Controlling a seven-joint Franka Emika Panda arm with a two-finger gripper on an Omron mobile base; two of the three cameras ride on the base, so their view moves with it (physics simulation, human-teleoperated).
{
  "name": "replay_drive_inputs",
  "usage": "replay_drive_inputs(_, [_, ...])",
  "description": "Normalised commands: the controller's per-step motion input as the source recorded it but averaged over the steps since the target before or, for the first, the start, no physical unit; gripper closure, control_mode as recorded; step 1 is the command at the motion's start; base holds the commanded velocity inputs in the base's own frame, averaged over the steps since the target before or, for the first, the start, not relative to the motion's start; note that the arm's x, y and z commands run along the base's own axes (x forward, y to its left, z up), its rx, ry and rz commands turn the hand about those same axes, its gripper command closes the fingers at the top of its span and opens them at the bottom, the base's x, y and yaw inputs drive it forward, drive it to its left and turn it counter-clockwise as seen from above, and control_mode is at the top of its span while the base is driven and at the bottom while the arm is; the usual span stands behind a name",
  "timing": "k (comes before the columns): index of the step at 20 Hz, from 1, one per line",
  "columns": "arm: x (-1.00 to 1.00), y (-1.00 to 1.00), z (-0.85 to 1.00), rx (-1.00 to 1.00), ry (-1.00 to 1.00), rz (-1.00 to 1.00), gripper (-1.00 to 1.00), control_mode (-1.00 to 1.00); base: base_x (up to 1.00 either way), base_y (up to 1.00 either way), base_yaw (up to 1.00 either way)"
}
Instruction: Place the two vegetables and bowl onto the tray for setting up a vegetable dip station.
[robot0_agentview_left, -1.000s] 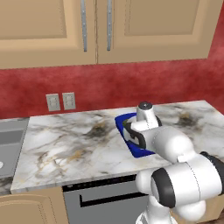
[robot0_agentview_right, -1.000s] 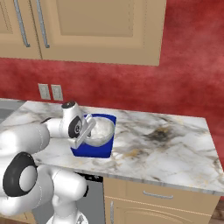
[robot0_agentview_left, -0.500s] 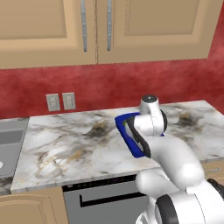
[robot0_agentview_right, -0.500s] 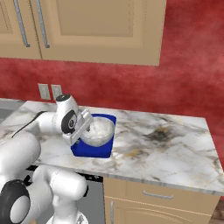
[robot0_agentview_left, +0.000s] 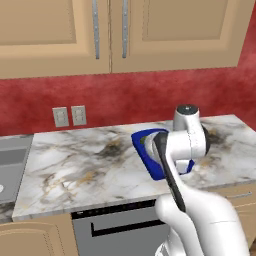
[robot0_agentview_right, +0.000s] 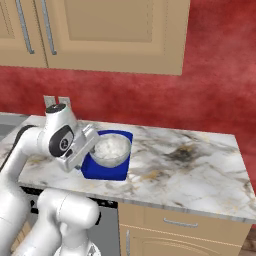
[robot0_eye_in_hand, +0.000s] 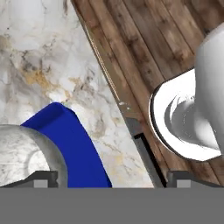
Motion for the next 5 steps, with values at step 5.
replay_drive_inputs(5, [-0.86,-0.10,0.55,0.00,-0.01,0.00,-1.00,-1.00,0.00,0.00,0.00])
